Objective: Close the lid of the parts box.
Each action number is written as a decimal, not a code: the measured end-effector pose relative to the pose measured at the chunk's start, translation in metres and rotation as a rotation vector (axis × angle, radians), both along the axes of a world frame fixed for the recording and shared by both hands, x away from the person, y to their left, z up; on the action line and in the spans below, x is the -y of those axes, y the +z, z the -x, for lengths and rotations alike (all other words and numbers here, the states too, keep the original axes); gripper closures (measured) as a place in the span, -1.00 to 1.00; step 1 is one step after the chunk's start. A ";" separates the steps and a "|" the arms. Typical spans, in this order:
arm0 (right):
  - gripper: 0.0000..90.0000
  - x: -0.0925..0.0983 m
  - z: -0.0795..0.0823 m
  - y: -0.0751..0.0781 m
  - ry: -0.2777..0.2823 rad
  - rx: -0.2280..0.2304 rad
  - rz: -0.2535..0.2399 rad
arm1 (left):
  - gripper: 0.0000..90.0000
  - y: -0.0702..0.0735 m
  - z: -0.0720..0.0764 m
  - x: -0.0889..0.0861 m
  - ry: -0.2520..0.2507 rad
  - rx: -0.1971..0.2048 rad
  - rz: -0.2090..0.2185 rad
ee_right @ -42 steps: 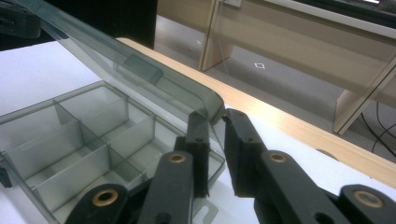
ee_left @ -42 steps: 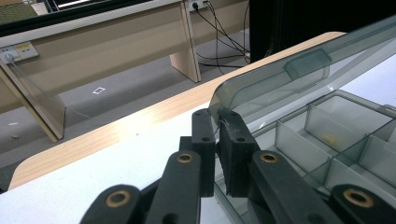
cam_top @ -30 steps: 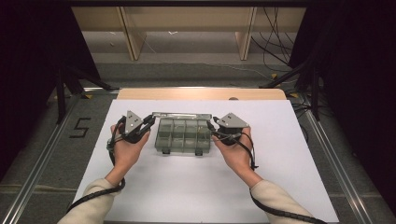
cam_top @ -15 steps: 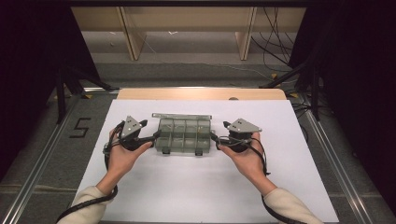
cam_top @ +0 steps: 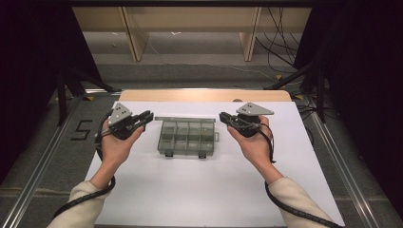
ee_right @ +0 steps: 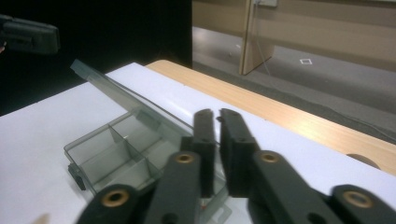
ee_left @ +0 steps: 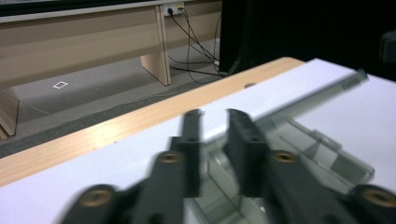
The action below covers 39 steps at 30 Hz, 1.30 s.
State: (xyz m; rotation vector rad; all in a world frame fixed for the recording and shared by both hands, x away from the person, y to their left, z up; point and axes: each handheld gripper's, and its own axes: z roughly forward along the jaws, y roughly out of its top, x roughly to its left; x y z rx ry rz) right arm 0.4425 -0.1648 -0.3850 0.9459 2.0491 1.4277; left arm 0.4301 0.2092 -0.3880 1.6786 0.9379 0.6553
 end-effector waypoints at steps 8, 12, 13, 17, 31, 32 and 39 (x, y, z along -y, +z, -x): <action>1.00 -0.018 -0.010 0.000 0.027 -0.040 0.035 | 1.00 0.000 -0.016 0.012 0.000 -0.043 -0.023; 1.00 -0.022 -0.009 -0.005 0.037 -0.052 0.040 | 1.00 -0.004 -0.018 0.016 -0.018 -0.058 -0.020; 1.00 -0.022 -0.008 -0.006 0.042 -0.059 0.042 | 1.00 -0.004 -0.018 0.016 -0.023 -0.061 -0.025; 1.00 -0.022 -0.005 -0.009 0.040 -0.062 0.040 | 0.99 -0.008 -0.017 0.018 -0.034 -0.079 -0.040; 1.00 -0.022 0.004 -0.020 0.074 -0.103 0.066 | 0.99 -0.028 -0.008 0.023 -0.054 -0.111 -0.062; 1.00 -0.023 0.004 -0.022 0.077 -0.096 0.059 | 0.99 -0.028 -0.008 0.023 -0.057 -0.108 -0.068; 1.00 -0.027 0.008 -0.026 0.094 -0.115 0.080 | 0.99 -0.033 -0.004 0.028 -0.068 -0.114 -0.097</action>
